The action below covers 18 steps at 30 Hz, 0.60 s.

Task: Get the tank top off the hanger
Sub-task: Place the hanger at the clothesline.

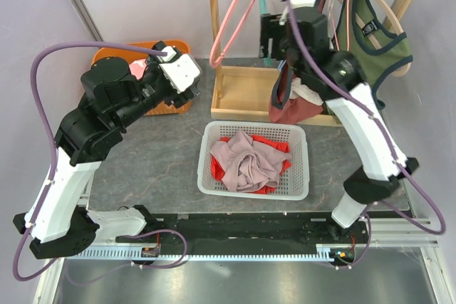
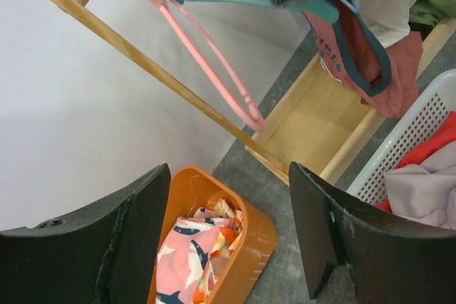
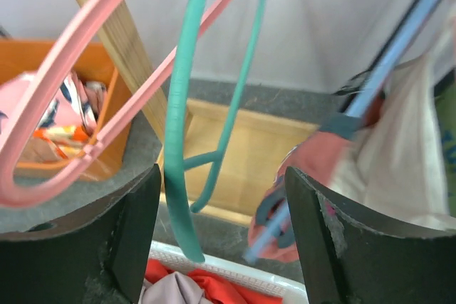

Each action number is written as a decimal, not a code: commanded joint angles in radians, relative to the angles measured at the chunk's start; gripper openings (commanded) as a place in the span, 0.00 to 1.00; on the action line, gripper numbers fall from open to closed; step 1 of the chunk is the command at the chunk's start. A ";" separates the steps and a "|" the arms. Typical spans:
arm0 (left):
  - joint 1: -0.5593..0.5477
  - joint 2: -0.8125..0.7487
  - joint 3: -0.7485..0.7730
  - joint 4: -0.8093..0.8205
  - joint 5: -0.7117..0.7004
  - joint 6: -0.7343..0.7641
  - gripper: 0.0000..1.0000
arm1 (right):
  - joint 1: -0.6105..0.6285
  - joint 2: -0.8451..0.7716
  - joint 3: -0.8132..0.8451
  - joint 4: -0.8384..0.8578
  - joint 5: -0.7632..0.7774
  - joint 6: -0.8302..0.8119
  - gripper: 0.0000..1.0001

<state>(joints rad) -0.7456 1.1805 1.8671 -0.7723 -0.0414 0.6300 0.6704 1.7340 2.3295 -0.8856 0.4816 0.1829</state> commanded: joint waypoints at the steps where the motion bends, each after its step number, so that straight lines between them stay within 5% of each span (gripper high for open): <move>1: 0.005 -0.001 0.027 0.011 0.025 -0.036 0.74 | -0.003 -0.146 -0.039 0.028 0.096 -0.017 0.79; 10: 0.006 -0.019 0.007 0.005 0.029 -0.041 0.74 | -0.043 -0.312 -0.263 0.128 0.207 0.039 0.79; 18: 0.012 -0.027 0.006 0.002 0.035 -0.046 0.74 | -0.077 -0.203 -0.254 0.120 0.229 0.147 0.79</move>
<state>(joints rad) -0.7425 1.1728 1.8668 -0.7757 -0.0200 0.6174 0.6094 1.4643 2.0686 -0.7895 0.6853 0.2493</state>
